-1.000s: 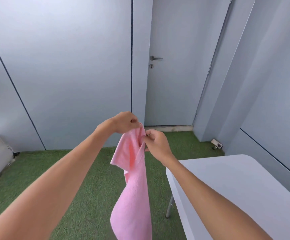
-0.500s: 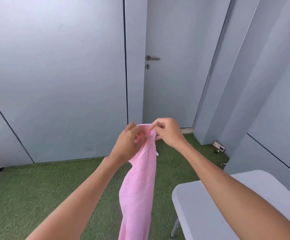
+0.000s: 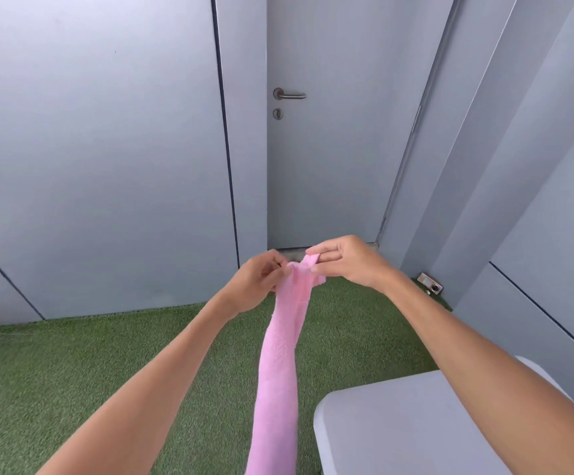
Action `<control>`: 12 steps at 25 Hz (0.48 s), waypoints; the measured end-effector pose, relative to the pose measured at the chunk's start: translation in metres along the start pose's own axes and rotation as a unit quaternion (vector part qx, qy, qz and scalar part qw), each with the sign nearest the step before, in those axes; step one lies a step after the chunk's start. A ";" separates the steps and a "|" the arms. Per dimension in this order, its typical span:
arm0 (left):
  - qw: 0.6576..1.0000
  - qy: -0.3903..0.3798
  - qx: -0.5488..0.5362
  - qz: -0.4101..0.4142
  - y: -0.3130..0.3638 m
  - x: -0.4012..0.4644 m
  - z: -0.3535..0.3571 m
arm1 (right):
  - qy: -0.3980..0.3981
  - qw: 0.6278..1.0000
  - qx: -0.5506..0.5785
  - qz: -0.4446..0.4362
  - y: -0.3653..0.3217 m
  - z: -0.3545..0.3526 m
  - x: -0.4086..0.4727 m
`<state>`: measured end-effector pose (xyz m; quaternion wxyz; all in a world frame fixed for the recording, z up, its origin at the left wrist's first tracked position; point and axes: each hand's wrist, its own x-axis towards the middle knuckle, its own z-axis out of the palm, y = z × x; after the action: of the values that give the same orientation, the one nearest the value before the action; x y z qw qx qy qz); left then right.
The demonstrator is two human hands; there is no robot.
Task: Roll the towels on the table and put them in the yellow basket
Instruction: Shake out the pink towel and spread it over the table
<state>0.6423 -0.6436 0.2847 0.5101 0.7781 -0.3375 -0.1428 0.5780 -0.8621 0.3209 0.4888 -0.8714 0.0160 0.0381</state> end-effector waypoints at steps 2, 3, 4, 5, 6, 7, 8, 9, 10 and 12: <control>1.000 0.006 0.009 0.025 0.018 0.010 0.002 | 0.039 0.996 -0.080 -0.020 0.007 -0.016 -0.006; 0.999 -0.009 0.013 0.030 0.025 0.015 0.003 | 0.073 0.993 -0.085 -0.040 0.007 -0.024 -0.007; 0.999 -0.031 0.016 0.026 0.029 0.018 0.003 | 0.108 0.988 -0.095 -0.055 0.006 -0.034 -0.008; 0.998 -0.055 0.021 0.015 0.031 0.020 0.004 | 0.141 0.980 -0.121 -0.069 0.004 -0.045 -0.007; 0.997 -0.070 0.031 -0.001 0.028 0.021 0.004 | 0.173 0.968 -0.164 -0.081 0.006 -0.057 -0.004; 0.996 -0.074 0.046 -0.013 0.021 0.020 0.003 | 0.200 0.954 -0.207 -0.089 0.009 -0.068 -0.002; 0.995 -0.072 0.060 -0.021 0.013 0.018 0.001 | 0.221 0.942 -0.235 -0.092 0.012 -0.079 0.001; 0.995 -0.062 0.078 -0.031 0.003 0.016 -0.003 | 0.233 0.938 -0.243 -0.086 0.019 -0.087 0.004; 0.993 -0.053 0.099 -0.040 -0.005 0.014 -0.008 | 0.239 0.939 -0.235 -0.074 0.025 -0.093 0.006; 0.986 -0.030 0.155 -0.051 -0.019 0.014 -0.025 | 0.273 0.940 -0.199 -0.039 0.038 -0.103 0.008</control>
<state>0.6738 -0.6309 0.2807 0.3650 0.8593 -0.3306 -0.1380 0.5883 -0.9698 0.3417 0.2833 -0.9278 0.1073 -0.2179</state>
